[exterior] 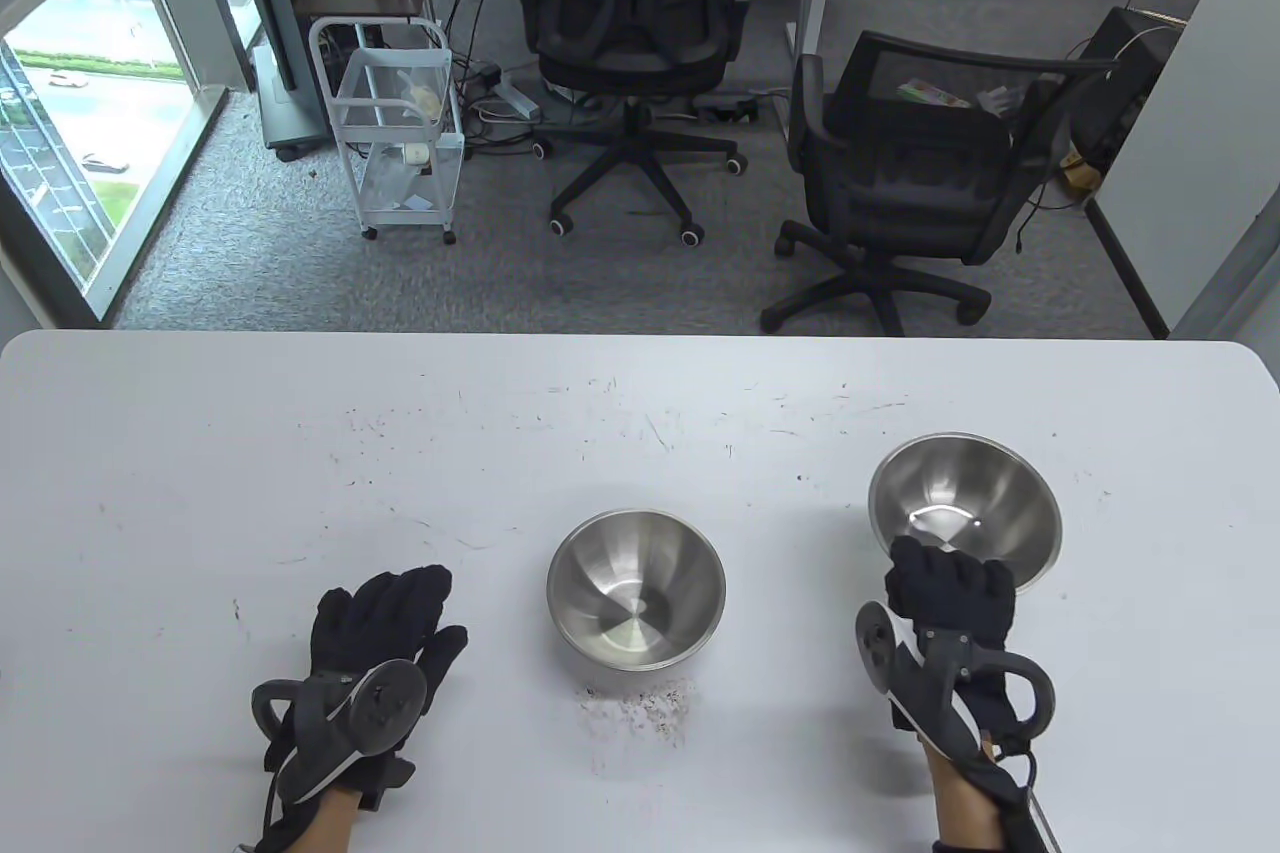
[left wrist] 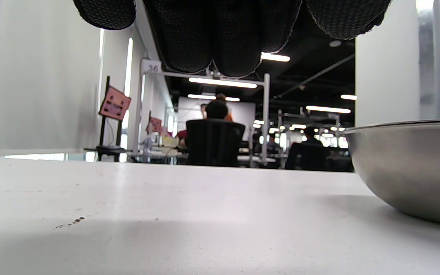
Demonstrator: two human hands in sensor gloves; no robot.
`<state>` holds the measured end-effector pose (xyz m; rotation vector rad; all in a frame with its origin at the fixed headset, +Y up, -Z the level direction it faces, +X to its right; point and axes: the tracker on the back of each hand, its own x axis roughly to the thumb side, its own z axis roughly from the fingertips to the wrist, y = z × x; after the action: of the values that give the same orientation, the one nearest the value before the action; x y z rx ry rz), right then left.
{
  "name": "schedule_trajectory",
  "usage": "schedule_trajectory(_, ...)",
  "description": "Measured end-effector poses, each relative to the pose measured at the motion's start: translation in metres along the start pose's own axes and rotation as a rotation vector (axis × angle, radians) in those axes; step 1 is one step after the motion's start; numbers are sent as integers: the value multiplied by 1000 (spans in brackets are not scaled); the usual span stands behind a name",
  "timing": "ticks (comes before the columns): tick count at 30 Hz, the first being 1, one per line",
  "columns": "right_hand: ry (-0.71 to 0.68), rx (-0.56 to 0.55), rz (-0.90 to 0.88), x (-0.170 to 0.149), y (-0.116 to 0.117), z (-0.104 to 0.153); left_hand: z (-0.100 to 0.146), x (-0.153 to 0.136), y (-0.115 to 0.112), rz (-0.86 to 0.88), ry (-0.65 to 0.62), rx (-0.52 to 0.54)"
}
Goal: Nest mixing bowl into mixing bowl
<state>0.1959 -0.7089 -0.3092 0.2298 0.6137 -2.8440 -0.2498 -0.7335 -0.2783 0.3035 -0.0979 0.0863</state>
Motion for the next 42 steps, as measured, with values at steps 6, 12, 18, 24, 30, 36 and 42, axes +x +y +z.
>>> schedule_trajectory(6, -134, -49, -63, 48, -28, 9, 0, -1, 0, 8, 0, 2)
schedule_trajectory(12, -248, -74, -104, 90, -45, 22, 0, -1, -1, 15, 1, -2)
schedule_trajectory(18, -340, -74, -157, 123, -55, 37, 0, -2, -1, 22, 1, 1)
schedule_trajectory(24, -407, -62, -182, 147, -58, 48, -1, -2, -1, 22, 1, 0)
schedule_trajectory(30, -464, -46, -192, 161, -53, 57, -1, -3, -1, 22, 1, -3)
schedule_trajectory(36, -497, -23, -190, 170, -47, 63, -1, -3, -2, 23, 3, -8)
schedule_trajectory(42, -504, 3, -205, 171, -41, 65, -1, -3, -2, 23, 2, -11)
